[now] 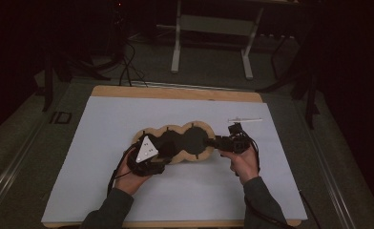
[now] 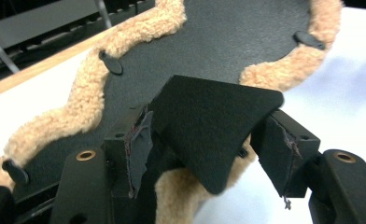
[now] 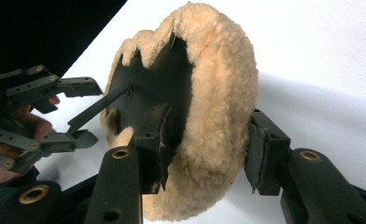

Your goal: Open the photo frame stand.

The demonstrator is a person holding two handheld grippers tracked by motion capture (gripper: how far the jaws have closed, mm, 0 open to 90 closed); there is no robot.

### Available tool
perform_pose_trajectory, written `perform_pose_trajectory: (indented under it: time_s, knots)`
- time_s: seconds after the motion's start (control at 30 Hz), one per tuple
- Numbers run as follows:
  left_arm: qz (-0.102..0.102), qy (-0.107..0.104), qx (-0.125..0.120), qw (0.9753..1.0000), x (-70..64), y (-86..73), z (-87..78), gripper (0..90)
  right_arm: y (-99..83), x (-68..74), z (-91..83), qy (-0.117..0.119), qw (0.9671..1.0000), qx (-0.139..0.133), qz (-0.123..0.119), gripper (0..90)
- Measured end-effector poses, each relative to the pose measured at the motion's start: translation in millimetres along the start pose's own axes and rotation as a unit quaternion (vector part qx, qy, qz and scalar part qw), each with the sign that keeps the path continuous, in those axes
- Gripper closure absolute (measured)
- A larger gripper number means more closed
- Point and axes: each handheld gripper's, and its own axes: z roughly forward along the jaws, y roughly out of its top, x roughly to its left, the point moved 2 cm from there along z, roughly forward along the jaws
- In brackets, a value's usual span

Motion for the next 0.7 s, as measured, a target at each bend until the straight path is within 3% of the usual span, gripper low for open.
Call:
perform_pose_trajectory:
  time_s: [0.07,0.3,0.43,0.7]
  knots:
    - [-0.010,-0.014,-0.001,0.9999,0.9,-1.6,-3.0,39.2,-0.1,-0.6,0.2,-0.002,1.0000,0.000,0.000,55.3]
    - [-0.008,-0.028,0.001,0.9996,1.1,-2.2,-10.0,38.8,-0.8,-0.3,0.4,-0.005,1.0000,0.001,-0.006,55.3]
    - [-0.011,-0.045,-0.011,0.9989,2.0,-0.9,-16.7,38.8,-1.8,-0.3,0.6,-0.009,0.9999,0.004,-0.012,55.3]
    - [-0.026,-0.051,-0.015,0.9983,8.2,-2.4,-24.8,37.9,-3.0,-0.5,0.5,-0.012,0.9996,0.008,-0.026,55.2]
